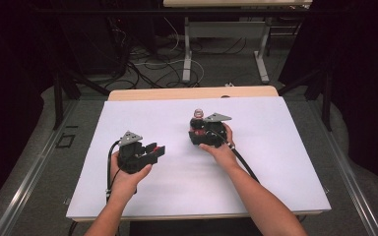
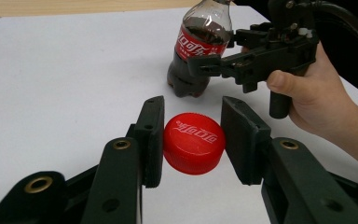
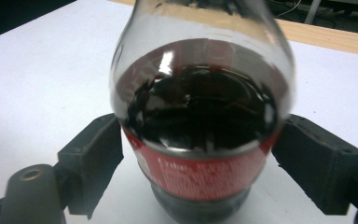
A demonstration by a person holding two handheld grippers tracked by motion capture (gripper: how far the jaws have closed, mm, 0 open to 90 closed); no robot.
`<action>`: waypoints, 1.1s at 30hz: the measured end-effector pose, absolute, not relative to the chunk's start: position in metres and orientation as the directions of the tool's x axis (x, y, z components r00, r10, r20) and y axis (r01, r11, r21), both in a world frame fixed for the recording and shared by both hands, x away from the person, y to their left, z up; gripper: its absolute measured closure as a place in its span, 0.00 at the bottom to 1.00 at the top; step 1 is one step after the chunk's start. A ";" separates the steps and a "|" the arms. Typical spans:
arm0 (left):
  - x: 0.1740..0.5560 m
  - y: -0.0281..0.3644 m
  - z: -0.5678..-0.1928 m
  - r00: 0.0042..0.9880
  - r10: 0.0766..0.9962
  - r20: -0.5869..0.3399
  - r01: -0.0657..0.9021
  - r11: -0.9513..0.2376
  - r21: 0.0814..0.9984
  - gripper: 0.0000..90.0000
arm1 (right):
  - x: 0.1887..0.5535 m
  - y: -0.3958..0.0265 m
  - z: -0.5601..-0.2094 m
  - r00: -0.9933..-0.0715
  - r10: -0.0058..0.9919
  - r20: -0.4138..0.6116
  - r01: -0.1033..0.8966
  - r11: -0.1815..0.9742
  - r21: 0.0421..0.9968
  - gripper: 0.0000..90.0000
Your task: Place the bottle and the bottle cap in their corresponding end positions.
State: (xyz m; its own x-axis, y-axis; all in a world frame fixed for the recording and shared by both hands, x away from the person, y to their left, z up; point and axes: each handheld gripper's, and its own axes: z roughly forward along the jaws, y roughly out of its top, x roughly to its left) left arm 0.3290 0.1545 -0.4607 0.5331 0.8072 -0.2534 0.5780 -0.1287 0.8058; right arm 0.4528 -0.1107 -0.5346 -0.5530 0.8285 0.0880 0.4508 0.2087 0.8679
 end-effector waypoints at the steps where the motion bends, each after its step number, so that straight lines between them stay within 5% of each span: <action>1: 0.329 0.154 -0.462 0.536 0.808 -0.247 0.578 -0.138 0.804 0.68 | 0.452 -0.112 -0.534 -0.550 0.830 0.094 0.453 0.202 0.869 0.17; 12: 0.338 0.138 -0.480 0.574 0.785 -0.232 0.582 -0.193 0.790 0.68 | 0.422 -0.134 -0.524 -0.519 0.850 0.095 0.471 0.191 0.861 0.14; 19: 0.345 0.122 -0.491 0.595 0.771 -0.227 0.571 -0.207 0.794 0.68 | 0.398 -0.146 -0.513 -0.549 0.832 0.076 0.455 0.221 0.862 0.00; 33: 0.361 0.080 -0.528 0.669 0.692 -0.272 0.576 -0.250 0.778 0.68 | 0.361 -0.186 -0.505 -0.501 0.865 0.020 0.431 0.229 0.873 0.00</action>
